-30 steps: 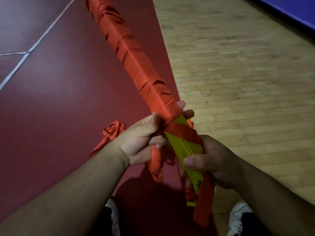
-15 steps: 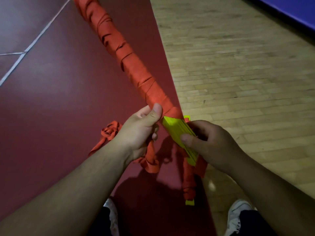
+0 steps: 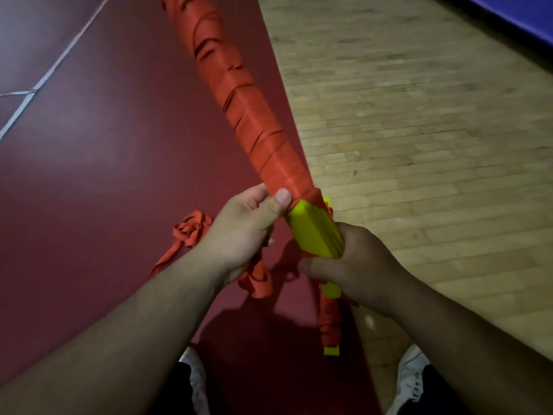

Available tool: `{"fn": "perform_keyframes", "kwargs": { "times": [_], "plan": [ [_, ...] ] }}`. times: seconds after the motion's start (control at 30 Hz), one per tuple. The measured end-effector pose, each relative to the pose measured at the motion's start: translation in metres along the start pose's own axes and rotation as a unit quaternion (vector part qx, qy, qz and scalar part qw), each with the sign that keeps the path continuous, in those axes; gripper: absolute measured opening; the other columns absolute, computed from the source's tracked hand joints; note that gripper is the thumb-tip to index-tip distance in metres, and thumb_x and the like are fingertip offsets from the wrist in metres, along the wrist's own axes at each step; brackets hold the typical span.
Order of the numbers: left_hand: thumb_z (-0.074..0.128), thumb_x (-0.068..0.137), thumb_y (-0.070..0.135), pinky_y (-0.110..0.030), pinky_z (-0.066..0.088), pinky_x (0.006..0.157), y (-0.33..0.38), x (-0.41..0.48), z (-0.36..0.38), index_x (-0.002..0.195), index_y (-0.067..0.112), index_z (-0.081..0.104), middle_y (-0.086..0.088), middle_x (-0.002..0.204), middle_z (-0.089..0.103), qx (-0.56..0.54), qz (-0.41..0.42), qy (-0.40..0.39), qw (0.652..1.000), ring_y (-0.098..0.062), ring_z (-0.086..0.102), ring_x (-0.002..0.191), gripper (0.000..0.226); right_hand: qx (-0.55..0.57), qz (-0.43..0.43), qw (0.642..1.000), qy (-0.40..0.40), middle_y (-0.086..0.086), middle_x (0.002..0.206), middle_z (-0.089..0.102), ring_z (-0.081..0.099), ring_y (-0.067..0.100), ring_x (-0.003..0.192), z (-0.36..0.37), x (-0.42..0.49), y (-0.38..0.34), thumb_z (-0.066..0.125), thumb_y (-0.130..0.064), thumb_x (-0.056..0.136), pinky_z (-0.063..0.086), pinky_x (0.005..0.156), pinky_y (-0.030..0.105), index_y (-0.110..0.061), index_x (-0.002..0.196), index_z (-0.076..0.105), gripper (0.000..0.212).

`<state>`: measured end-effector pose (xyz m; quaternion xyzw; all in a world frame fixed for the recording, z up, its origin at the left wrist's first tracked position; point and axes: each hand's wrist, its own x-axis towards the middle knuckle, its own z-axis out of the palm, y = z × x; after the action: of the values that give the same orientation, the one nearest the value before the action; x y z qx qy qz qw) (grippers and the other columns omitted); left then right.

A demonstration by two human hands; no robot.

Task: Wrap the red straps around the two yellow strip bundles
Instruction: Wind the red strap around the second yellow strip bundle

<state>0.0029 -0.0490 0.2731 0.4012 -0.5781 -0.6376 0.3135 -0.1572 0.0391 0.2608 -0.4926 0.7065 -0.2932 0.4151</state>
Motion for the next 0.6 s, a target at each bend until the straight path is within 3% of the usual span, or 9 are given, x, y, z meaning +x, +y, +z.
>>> {"fn": "perform_keyframes", "kwargs": {
  "times": [0.13, 0.23, 0.3, 0.43, 0.5, 0.6],
  "plan": [
    [0.049, 0.089, 0.038, -0.015, 0.039, 0.049, 0.007, 0.005, -0.009, 0.119, 0.013, 0.059, 0.014, 0.049, 0.046, -0.019, 0.021, -0.034, 0.999, -0.004, 0.032, 0.046, 0.041, 0.201, -0.032, 0.978, -0.044, 0.015, 0.074, 0.065, 0.061, 0.032, 0.066, 0.000, -0.004, -0.003, 0.081, -0.041, 0.055, 0.052, 0.064, 0.048, -0.005, 0.088, 0.069, 0.050],
    [0.045, 0.091, 0.036, -0.017, 0.044, 0.053, 0.006, 0.008, -0.014, 0.128, 0.007, 0.055, 0.013, 0.050, 0.052, -0.034, 0.020, -0.063, 0.997, -0.002, 0.033, 0.043, 0.048, 0.259, -0.048, 0.962, -0.076, 0.029, 0.081, 0.063, 0.058, 0.037, 0.069, 0.001, -0.007, -0.006, 0.080, -0.038, 0.058, 0.048, 0.064, 0.052, 0.000, 0.095, 0.068, 0.054],
    [0.044, 0.092, 0.035, -0.018, 0.047, 0.057, 0.004, 0.007, -0.016, 0.122, 0.005, 0.057, 0.012, 0.059, 0.060, -0.022, 0.039, -0.079, 0.996, -0.005, 0.040, 0.046, 0.045, 0.273, -0.052, 0.956, -0.091, 0.037, 0.085, 0.060, 0.058, 0.039, 0.070, 0.001, -0.008, -0.008, 0.080, -0.036, 0.060, 0.048, 0.064, 0.054, 0.000, 0.097, 0.069, 0.053],
    [0.044, 0.100, 0.031, -0.019, 0.044, 0.049, 0.003, 0.003, -0.017, 0.111, 0.004, 0.062, -0.010, 0.080, 0.063, -0.049, 0.028, -0.086, 0.995, -0.012, 0.057, 0.052, 0.035, 0.304, -0.049, 0.942, -0.133, 0.018, 0.072, 0.061, 0.057, 0.032, 0.060, 0.000, -0.011, -0.012, 0.080, -0.033, 0.060, 0.048, 0.055, 0.041, -0.011, 0.079, 0.072, 0.030],
    [0.045, 0.103, 0.037, -0.030, 0.036, 0.048, -0.002, 0.001, -0.017, 0.097, 0.018, 0.067, -0.007, 0.071, 0.055, -0.044, 0.035, -0.097, 0.994, -0.023, 0.048, 0.053, 0.029, 0.321, -0.054, 0.934, -0.151, 0.017, 0.072, 0.062, 0.058, 0.028, 0.057, 0.000, -0.012, -0.015, 0.080, -0.029, 0.064, 0.047, 0.055, 0.038, -0.016, 0.079, 0.073, 0.020],
    [0.044, 0.096, 0.039, -0.036, 0.026, 0.058, -0.005, 0.001, -0.014, 0.084, 0.022, 0.065, -0.002, 0.065, 0.044, -0.087, 0.011, -0.082, 0.993, -0.019, 0.033, 0.057, 0.029, 0.332, -0.066, 0.928, -0.156, 0.012, 0.071, 0.064, 0.059, 0.023, 0.056, 0.001, -0.012, -0.019, 0.074, -0.020, 0.072, 0.045, 0.056, 0.038, -0.026, 0.079, 0.077, 0.010]
  ]
}}
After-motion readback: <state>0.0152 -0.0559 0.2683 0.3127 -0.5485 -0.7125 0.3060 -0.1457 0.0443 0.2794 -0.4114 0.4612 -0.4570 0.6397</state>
